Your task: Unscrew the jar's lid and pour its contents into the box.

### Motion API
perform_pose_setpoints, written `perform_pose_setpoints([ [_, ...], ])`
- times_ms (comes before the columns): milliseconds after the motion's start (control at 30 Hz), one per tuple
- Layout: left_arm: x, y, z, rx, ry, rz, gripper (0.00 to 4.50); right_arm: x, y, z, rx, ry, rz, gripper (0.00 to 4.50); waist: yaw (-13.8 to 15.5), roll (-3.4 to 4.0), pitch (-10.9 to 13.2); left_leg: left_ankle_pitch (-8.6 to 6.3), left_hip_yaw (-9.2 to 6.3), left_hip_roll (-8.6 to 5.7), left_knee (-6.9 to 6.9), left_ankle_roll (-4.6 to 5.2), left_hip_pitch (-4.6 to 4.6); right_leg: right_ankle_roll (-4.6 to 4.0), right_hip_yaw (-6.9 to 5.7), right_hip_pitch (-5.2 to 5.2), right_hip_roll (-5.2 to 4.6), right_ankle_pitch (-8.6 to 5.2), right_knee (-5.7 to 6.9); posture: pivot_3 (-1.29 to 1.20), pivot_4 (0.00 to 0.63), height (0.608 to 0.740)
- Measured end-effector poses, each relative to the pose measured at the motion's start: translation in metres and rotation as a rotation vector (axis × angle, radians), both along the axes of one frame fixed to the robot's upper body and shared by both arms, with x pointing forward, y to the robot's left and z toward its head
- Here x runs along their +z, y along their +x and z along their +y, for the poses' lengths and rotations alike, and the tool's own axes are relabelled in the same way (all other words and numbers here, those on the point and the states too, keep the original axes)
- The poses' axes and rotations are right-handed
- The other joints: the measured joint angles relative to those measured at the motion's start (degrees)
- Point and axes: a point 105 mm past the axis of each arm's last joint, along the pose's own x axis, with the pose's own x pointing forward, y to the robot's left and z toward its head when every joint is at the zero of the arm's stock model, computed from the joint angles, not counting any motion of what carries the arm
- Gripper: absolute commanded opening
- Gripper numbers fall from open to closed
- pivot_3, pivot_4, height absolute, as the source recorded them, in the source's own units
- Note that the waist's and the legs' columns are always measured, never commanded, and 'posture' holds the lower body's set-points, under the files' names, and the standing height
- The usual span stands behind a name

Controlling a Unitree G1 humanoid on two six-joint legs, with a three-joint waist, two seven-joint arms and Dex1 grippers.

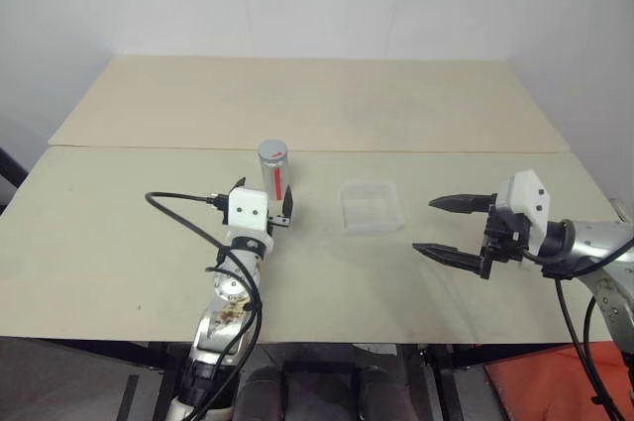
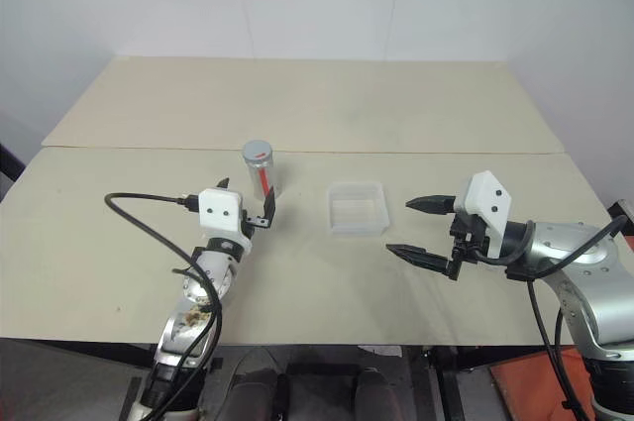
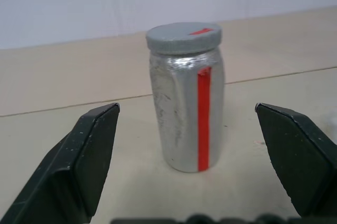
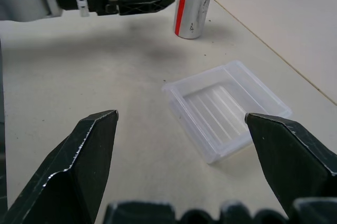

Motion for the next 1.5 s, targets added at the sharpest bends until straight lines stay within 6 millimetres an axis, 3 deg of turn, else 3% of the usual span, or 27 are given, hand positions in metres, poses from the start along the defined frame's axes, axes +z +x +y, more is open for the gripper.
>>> perform_pose_setpoints([
  [400,-0.011,0.015,-0.008,0.123,-0.002,0.035,4.5,0.011,-0.009,0.004,0.02,-0.01,-0.054,4.48,0.0,-0.02,0.0,0.0,-0.02,-0.01,0.0,0.0,0.0,0.02,0.0,0.0,0.0,0.01,0.01,0.0,0.15,0.74],
  [600,-0.001,0.026,-0.016,0.14,-0.007,-0.01,4.5,0.013,-0.01,0.003,0.027,-0.025,-0.06,4.48,0.0,-0.03,0.0,0.0,-0.02,-0.03,0.0,0.0,-0.04,0.02,0.0,0.0,-0.01,0.01,-0.05,0.0,0.15,0.74],
  [1233,-0.012,0.044,-0.032,0.206,-0.042,0.04,4.5,0.019,-0.012,0.004,0.059,-0.034,-0.075,4.48,0.1,-0.05,0.0,0.0,-0.04,-0.05,0.01,0.0,-0.04,0.04,0.0,-0.01,-0.01,0.02,-0.04,0.0,0.15,0.74],
  [1500,-0.008,0.048,-0.037,0.237,-0.046,0.02,4.5,0.019,-0.012,0.003,0.057,-0.034,-0.076,4.48,0.0,-0.05,0.0,0.0,-0.04,-0.05,0.0,0.0,-0.03,0.04,0.0,-0.01,0.0,0.02,-0.03,0.0,0.15,0.74],
])
